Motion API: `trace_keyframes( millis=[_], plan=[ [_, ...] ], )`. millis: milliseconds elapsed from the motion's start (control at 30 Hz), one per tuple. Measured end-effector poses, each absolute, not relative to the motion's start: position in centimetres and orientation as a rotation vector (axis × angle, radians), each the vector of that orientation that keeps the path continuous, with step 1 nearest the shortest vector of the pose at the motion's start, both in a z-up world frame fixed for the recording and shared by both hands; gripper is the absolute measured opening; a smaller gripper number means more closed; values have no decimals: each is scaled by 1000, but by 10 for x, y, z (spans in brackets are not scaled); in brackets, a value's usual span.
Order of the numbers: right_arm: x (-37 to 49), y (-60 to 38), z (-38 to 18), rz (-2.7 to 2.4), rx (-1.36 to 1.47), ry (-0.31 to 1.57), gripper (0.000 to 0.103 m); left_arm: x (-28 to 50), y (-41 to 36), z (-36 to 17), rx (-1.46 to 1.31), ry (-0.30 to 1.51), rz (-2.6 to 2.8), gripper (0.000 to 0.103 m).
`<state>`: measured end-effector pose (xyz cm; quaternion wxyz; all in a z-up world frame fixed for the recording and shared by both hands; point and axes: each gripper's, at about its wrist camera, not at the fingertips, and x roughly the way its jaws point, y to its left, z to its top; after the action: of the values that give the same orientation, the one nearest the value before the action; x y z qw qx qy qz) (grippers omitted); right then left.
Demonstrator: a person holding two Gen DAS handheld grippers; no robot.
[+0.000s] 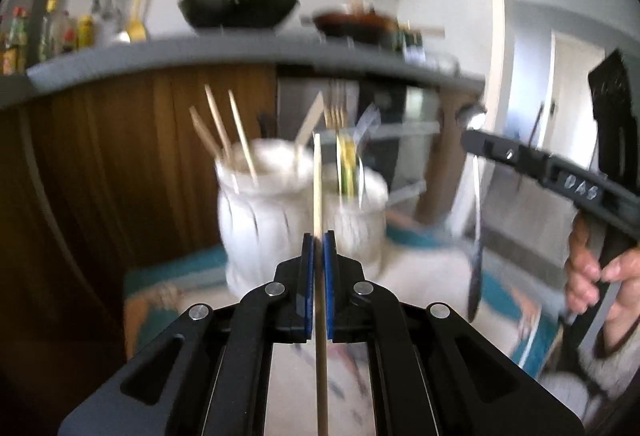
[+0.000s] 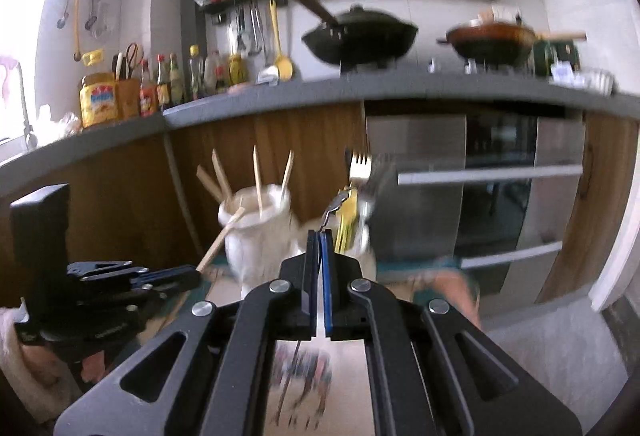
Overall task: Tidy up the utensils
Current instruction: 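Carry chopstick over larger pot with left tool while right carries spoon over smaller pot, then drop chopstick into larger pot with left tool while right drops spoon into smaller pot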
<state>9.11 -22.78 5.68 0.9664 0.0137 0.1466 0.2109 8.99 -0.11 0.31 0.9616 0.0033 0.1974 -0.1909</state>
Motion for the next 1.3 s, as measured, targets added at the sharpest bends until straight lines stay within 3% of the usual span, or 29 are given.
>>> trace_keyframes(
  millis=[167, 333, 700, 1000, 1167, 1300],
  plan=[
    [129, -224, 95, 366, 44, 181, 2, 129, 5, 52, -106, 238, -380, 5],
    [165, -222, 97, 315, 98, 157, 2, 161, -1, 74, -152, 132, -369, 5],
    [198, -210, 62, 259, 64, 154, 2, 203, -34, 42, -55, 76, -273, 5],
    [184, -207, 34, 361, 38, 169, 2, 185, -28, 26, -22, 74, -294, 6],
    [178, -199, 22, 431, -5, 219, 2, 170, -24, 23, -5, 98, -309, 17],
    [176, -194, 14, 454, -19, 267, 5, 156, -17, 21, -15, 114, -317, 34]
  ],
)
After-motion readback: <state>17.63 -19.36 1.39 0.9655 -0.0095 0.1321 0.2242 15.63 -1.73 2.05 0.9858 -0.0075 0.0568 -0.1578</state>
